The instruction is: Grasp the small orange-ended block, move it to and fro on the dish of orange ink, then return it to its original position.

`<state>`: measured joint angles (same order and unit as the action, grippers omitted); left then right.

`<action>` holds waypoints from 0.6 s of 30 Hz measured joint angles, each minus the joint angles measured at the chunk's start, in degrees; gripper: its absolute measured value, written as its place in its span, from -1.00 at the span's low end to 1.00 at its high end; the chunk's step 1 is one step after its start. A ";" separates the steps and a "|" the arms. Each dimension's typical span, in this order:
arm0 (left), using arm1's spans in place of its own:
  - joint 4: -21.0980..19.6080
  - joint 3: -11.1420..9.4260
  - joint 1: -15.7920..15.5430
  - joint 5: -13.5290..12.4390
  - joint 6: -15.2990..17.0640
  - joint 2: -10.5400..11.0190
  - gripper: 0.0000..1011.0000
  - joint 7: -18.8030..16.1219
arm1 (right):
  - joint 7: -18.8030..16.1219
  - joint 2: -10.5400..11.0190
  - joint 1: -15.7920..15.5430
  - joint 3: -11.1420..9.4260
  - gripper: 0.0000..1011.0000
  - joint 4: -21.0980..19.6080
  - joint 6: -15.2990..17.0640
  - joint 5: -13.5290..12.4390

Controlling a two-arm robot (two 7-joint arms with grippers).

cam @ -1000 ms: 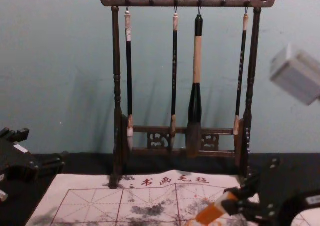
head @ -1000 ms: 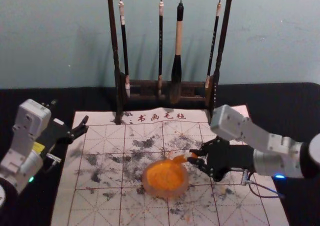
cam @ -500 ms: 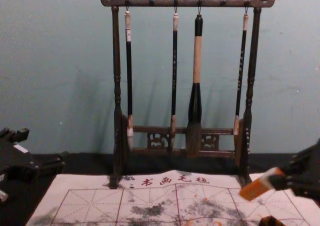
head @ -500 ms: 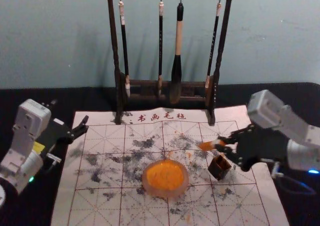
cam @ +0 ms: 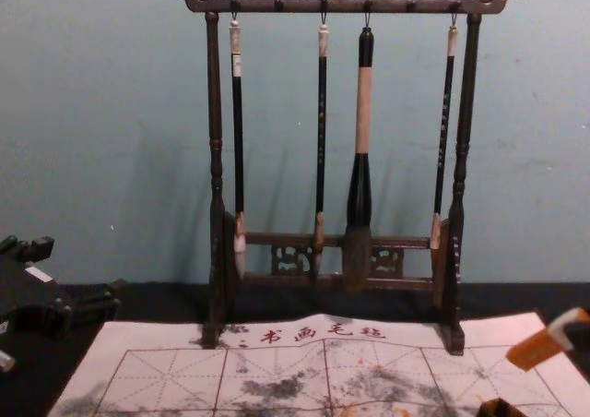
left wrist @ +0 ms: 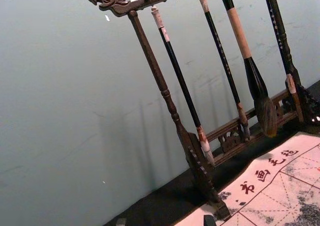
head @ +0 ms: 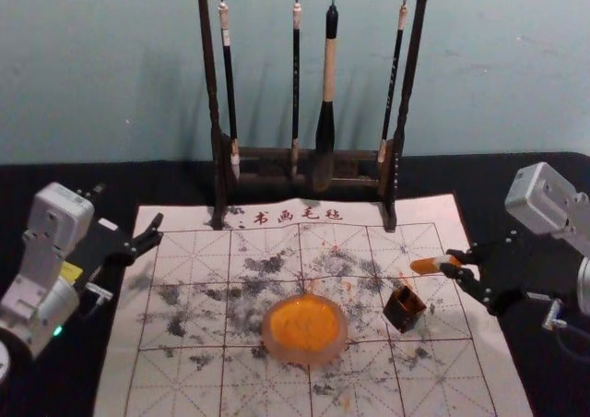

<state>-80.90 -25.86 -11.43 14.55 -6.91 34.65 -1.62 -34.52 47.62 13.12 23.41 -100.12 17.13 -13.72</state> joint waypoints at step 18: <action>0.00 0.00 0.00 0.00 0.00 0.00 0.98 0.00 | -1.09 1.14 -2.39 -0.08 -0.78 -0.90 0.12 -1.03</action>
<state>-80.90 -25.86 -11.43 14.55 -6.91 34.65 -1.62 -35.61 48.76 10.73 23.33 -101.02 17.26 -14.75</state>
